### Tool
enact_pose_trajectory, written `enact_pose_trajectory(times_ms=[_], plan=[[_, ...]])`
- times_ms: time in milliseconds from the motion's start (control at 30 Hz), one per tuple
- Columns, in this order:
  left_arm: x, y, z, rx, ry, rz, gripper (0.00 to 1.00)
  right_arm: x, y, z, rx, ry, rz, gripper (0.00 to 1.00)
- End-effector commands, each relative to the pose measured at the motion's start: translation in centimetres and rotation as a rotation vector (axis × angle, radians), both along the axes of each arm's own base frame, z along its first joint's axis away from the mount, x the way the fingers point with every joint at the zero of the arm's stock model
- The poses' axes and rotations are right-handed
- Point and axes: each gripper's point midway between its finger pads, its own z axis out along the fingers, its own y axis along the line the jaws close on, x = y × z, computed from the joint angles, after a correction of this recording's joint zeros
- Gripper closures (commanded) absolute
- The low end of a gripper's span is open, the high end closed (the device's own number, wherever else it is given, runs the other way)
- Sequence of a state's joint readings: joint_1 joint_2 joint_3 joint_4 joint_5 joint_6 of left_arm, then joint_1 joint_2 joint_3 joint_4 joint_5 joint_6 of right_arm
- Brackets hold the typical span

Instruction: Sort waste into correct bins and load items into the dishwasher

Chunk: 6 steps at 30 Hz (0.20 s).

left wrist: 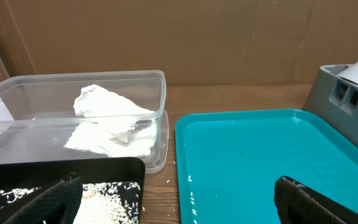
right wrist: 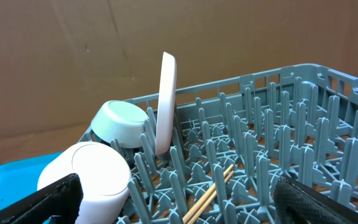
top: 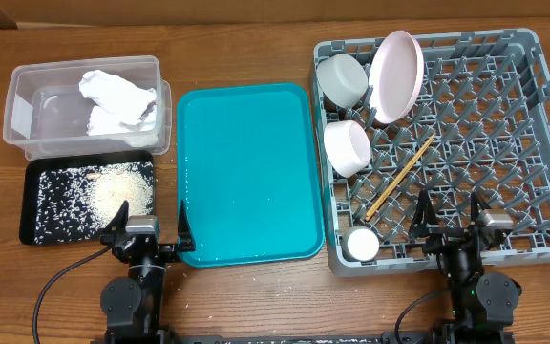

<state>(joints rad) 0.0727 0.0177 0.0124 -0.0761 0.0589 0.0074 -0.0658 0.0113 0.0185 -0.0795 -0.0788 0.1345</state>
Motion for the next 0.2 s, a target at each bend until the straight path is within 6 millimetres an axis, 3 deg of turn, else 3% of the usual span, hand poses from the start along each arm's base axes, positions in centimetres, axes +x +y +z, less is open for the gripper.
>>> enact_pose_trajectory(times_ms=[0,167], plan=[[-0.03,0.32,-0.04,0.014,-0.007,0.015,0.00,0.01,-0.04,-0.23,-0.001,-0.002,0.000,0.00],[-0.03,0.32,-0.04,0.014,-0.007,0.015,0.00,0.01,-0.04,-0.23,-0.001,-0.002,0.000,0.00]])
